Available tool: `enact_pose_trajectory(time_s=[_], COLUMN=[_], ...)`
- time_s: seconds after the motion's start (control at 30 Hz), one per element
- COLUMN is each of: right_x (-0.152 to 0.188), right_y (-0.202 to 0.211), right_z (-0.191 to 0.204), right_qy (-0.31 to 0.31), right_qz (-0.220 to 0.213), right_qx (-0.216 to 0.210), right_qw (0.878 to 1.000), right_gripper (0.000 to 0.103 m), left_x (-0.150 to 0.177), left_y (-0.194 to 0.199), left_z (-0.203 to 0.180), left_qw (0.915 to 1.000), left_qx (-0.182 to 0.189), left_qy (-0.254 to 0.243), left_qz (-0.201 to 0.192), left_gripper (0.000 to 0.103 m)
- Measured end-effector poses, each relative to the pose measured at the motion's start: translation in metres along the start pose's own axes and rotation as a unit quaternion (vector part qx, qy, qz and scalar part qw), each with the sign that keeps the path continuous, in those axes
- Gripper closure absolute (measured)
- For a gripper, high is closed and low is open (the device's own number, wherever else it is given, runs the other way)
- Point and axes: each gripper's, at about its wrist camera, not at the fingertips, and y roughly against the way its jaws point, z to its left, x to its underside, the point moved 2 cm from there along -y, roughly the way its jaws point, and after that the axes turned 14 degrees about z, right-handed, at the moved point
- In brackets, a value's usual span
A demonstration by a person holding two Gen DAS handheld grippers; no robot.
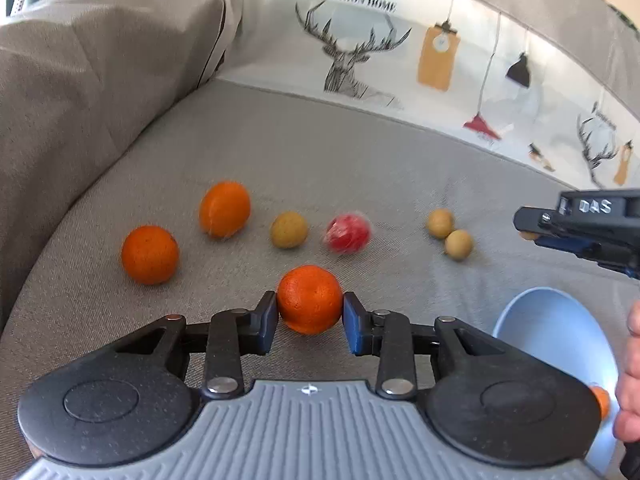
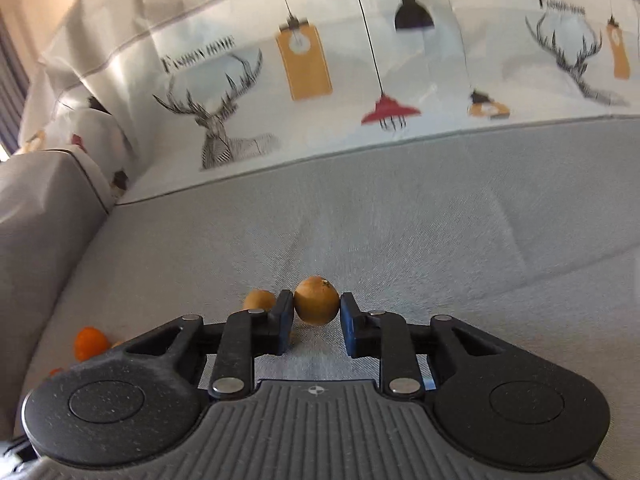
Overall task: Organize fruits
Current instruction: 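Grasp an orange with left tool while right tool grasps a tan longan, then lower the orange and longan into the blue plate and open both tools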
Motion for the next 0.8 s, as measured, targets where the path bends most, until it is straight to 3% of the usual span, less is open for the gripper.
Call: enact_pose_trajectory(time_s=[0.2,0.43,0.63,0.8], right_x=[0.026,0.086,0.129,0.143], right_y=[0.06,0.118,0.146,0.154], right_z=[-0.005,-0.023,-0.043,-0.057], right_qy=[0.034,0.047,0.027,0.023], right_qz=[-0.044,-0.068,-0.087,-0.086], right_qx=[-0.002,0.01,0.009,0.019], right_qw=[0.998,0.997,0.996,0.996], right_gripper=[0.077,0.077,0.077,0.077], left_x=[0.009,0.028,0.055,0.075], left_y=[0.02,0.05,0.075,0.087], left_z=[-0.006,-0.022,-0.038,-0.045], left_qw=[0.9987,0.994,0.9858,0.9811], left_qx=[0.044,0.077,0.112,0.134], left_qy=[-0.02,-0.065,-0.115,-0.132], left_qz=[-0.015,-0.044,-0.047,-0.044], left_gripper=[0.065,0.065,0.065,0.065])
